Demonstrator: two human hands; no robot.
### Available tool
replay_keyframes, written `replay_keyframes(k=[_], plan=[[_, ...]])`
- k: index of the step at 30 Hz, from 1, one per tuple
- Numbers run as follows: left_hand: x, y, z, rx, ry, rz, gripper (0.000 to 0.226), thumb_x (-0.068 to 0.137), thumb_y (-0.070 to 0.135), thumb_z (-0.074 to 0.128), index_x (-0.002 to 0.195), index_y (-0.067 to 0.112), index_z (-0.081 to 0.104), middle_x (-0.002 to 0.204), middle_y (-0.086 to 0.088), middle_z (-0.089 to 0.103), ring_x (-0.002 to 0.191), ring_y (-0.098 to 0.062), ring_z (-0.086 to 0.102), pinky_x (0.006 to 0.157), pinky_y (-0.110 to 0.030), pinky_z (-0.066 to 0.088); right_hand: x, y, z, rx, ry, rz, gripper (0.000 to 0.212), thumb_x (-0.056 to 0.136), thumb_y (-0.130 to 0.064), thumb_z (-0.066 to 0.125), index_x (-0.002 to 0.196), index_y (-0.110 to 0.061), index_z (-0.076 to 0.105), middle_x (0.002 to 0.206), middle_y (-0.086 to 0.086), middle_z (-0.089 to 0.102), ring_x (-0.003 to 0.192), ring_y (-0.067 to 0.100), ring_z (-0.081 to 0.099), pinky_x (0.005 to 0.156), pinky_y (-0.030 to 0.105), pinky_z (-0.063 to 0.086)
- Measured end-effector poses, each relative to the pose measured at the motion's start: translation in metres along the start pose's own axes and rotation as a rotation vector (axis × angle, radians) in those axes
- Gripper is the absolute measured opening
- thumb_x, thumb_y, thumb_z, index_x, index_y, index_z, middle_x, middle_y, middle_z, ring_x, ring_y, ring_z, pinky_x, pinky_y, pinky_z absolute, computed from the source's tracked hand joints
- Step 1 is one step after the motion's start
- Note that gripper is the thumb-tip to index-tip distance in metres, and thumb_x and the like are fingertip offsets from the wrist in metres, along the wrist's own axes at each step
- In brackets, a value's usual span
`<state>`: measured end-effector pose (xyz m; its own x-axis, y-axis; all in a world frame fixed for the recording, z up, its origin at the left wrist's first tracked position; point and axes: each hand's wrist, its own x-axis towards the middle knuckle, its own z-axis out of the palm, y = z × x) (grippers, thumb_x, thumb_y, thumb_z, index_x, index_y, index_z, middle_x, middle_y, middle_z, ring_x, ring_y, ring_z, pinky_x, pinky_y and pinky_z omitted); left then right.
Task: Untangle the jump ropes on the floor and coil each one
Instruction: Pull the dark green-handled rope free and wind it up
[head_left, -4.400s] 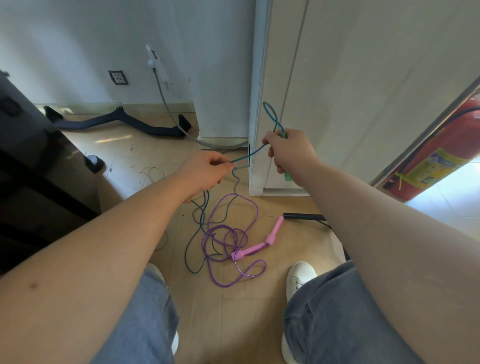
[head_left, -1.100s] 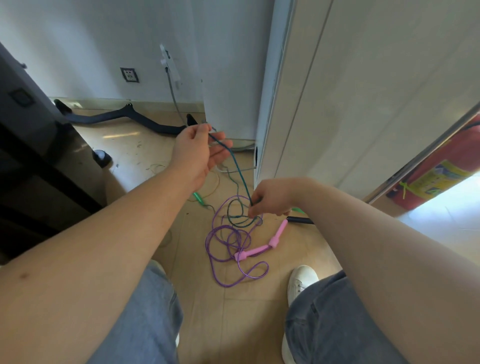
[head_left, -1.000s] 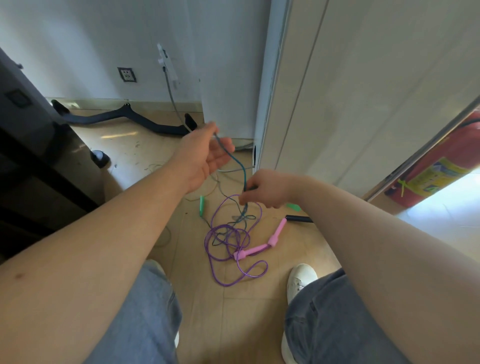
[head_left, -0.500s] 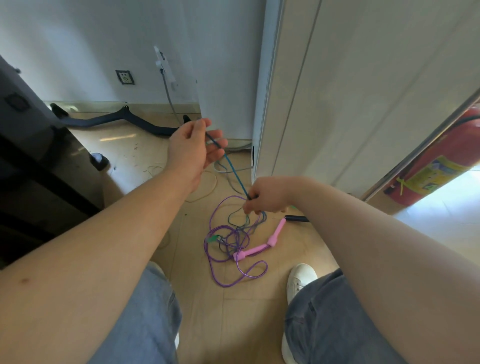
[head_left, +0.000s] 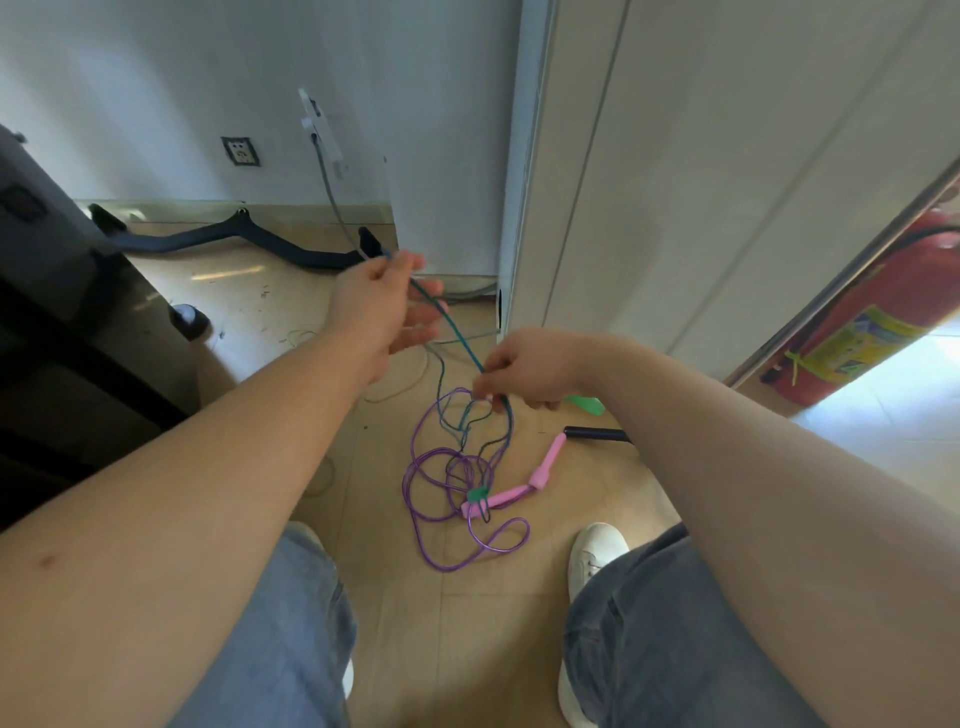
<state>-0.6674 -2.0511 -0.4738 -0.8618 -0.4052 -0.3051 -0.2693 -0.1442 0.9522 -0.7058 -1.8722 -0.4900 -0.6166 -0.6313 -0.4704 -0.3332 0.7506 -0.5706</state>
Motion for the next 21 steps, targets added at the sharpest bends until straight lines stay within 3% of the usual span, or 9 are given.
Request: replay_keyframes(k=[2, 5, 8, 10, 13, 16, 18, 19, 21], plan=[[0.008, 0.005, -0.008, -0.157, 0.077, -0.022, 0.024, 0.106, 0.033, 0.046, 0.11, 0.017, 0.063, 0.101, -0.008, 0.075, 0.072, -0.017, 0.075, 0.058, -0.027, 0.06, 0.0, 0.006, 0.005, -0.073, -0.089, 0.038, 0.022, 0.098, -0.033, 0.057, 0.092, -0.02, 0.073, 0.081, -0.002, 0.075, 0.053, 0.013, 0.053, 0.045, 0.023, 0.044], [0.009, 0.007, -0.011, -0.198, -0.02, -0.127, 0.031, 0.104, 0.038, 0.049, 0.116, 0.013, 0.061, 0.108, -0.01, 0.073, 0.083, -0.019, 0.074, 0.07, -0.03, 0.062, 0.004, 0.007, 0.006, 0.078, 0.017, 0.037, 0.024, 0.1, -0.035, 0.055, 0.098, -0.02, 0.074, 0.087, 0.003, 0.075, 0.057, 0.016, 0.052, 0.045, 0.025, 0.043], [-0.005, -0.004, -0.003, 0.182, -0.348, -0.218, 0.035, 0.101, 0.044, 0.052, 0.113, 0.015, 0.066, 0.11, -0.003, 0.072, 0.102, -0.021, 0.07, 0.09, -0.041, 0.056, 0.004, -0.002, -0.002, 0.155, 0.161, -0.029, 0.028, 0.101, -0.037, 0.052, 0.096, -0.018, 0.073, 0.071, -0.006, 0.07, 0.054, 0.016, 0.051, 0.047, 0.024, 0.044], [-0.015, -0.011, 0.006, 0.355, -0.493, -0.157, 0.025, 0.102, 0.035, 0.053, 0.104, 0.017, 0.07, 0.098, -0.002, 0.074, 0.094, -0.019, 0.071, 0.094, -0.043, 0.054, 0.002, -0.007, -0.004, 0.112, 0.182, -0.071, 0.03, 0.102, -0.034, 0.051, 0.088, -0.015, 0.069, 0.058, -0.01, 0.064, 0.046, 0.011, 0.049, 0.046, 0.022, 0.044], [-0.012, -0.015, 0.013, 0.312, -0.358, -0.009, 0.017, 0.102, 0.027, 0.055, 0.098, 0.02, 0.071, 0.091, 0.002, 0.075, 0.087, -0.015, 0.071, 0.092, -0.044, 0.056, 0.003, -0.007, -0.002, 0.139, 0.154, -0.045, 0.024, 0.099, -0.03, 0.056, 0.092, -0.012, 0.07, 0.067, -0.008, 0.069, 0.051, 0.012, 0.051, 0.045, 0.024, 0.045], [0.003, -0.006, 0.006, 0.051, -0.06, 0.1, 0.016, 0.102, 0.028, 0.057, 0.108, 0.02, 0.069, 0.093, 0.002, 0.077, 0.082, -0.011, 0.073, 0.068, -0.029, 0.057, 0.001, 0.0, 0.001, 0.074, -0.011, 0.037, 0.022, 0.095, -0.027, 0.061, 0.096, -0.009, 0.074, 0.082, 0.001, 0.074, 0.059, 0.015, 0.057, 0.046, 0.026, 0.045], [0.01, 0.001, 0.0, -0.098, 0.047, 0.085, 0.018, 0.101, 0.03, 0.058, 0.112, 0.018, 0.067, 0.091, 0.001, 0.077, 0.078, -0.011, 0.072, 0.062, -0.025, 0.055, 0.0, 0.004, 0.005, 0.028, -0.108, 0.077, 0.021, 0.096, -0.027, 0.06, 0.097, -0.011, 0.074, 0.09, 0.003, 0.075, 0.062, 0.015, 0.06, 0.047, 0.025, 0.044], [0.01, 0.004, -0.001, -0.104, 0.033, 0.032, 0.021, 0.101, 0.031, 0.058, 0.114, 0.017, 0.066, 0.091, 0.0, 0.077, 0.078, -0.011, 0.072, 0.064, -0.026, 0.057, 0.001, 0.005, 0.005, 0.056, -0.092, 0.085, 0.021, 0.098, -0.027, 0.058, 0.098, -0.013, 0.073, 0.09, 0.004, 0.075, 0.061, 0.015, 0.059, 0.048, 0.025, 0.043], [0.004, -0.001, 0.0, 0.073, -0.148, -0.118, 0.029, 0.1, 0.037, 0.057, 0.118, 0.016, 0.065, 0.103, -0.002, 0.076, 0.091, -0.015, 0.073, 0.076, -0.033, 0.06, 0.004, 0.005, 0.003, 0.161, 0.019, 0.073, 0.021, 0.1, -0.026, 0.054, 0.097, -0.015, 0.071, 0.085, 0.002, 0.074, 0.057, 0.014, 0.056, 0.046, 0.025, 0.04]])
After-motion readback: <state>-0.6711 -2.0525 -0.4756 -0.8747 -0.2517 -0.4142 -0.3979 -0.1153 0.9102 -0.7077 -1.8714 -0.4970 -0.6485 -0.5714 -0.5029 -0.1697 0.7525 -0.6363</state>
